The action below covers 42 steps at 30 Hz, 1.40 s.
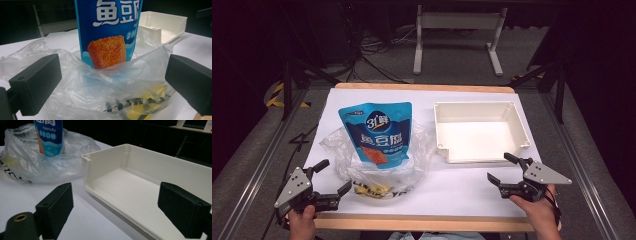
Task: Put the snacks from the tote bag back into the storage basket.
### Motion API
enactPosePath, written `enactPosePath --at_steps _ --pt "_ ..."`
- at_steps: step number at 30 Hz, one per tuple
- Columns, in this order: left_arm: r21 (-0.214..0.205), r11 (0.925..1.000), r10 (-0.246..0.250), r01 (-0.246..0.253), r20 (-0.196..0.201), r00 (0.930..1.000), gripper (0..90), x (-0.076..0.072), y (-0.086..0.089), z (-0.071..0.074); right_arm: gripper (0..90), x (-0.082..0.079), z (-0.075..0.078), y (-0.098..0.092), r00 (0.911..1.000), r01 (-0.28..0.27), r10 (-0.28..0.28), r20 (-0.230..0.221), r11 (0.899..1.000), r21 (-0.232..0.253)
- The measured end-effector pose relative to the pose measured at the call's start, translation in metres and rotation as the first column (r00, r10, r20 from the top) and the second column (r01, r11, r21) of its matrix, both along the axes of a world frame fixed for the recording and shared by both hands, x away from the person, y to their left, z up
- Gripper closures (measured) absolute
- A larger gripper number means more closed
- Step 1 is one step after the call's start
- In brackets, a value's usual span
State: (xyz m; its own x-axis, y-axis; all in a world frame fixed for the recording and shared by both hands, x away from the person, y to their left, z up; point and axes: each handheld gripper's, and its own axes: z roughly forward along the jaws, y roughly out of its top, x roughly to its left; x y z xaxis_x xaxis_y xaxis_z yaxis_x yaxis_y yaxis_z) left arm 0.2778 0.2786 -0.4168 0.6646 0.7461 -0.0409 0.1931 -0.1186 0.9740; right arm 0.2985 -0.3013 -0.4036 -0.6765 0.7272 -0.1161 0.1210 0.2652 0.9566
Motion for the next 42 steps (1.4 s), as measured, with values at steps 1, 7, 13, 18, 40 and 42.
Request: enactPosePath --at_steps 1,7,13,18,40,42 --pt "0.001 1.0 0.0 0.0 -0.001 1.0 1.3 0.0 0.0 0.0 14.7 0.0 0.0 -0.001 1.0 0.0 0.0 0.0 1.0 0.0" --pt "-0.002 0.9999 0.013 -0.013 0.0 0.9999 1.3 -0.001 0.001 0.0 18.6 0.0 0.001 -0.003 1.0 0.002 -0.002 0.004 1.0 0.006" --pt "0.002 1.0 0.005 -0.005 -0.002 1.0 1.3 -0.001 0.002 0.0 20.5 0.0 0.001 -0.004 1.0 0.0 0.0 -0.005 1.0 0.022" --pt "0.002 1.0 0.006 -0.006 -0.005 1.0 1.3 -0.001 0.001 0.0 23.5 -0.001 0.004 -0.004 1.0 -0.001 0.002 -0.005 0.999 0.036" --pt "-0.001 0.9999 0.013 -0.013 -0.014 0.9998 1.3 -0.001 0.0 -0.001 25.1 0.012 0.057 -0.006 1.0 0.002 -0.002 -0.001 0.999 0.052" --pt "-0.001 0.9999 0.013 -0.013 -0.013 0.9998 1.3 -0.002 0.0 -0.001 25.4 0.013 0.059 -0.005 1.0 0.001 -0.001 0.003 0.999 0.051"
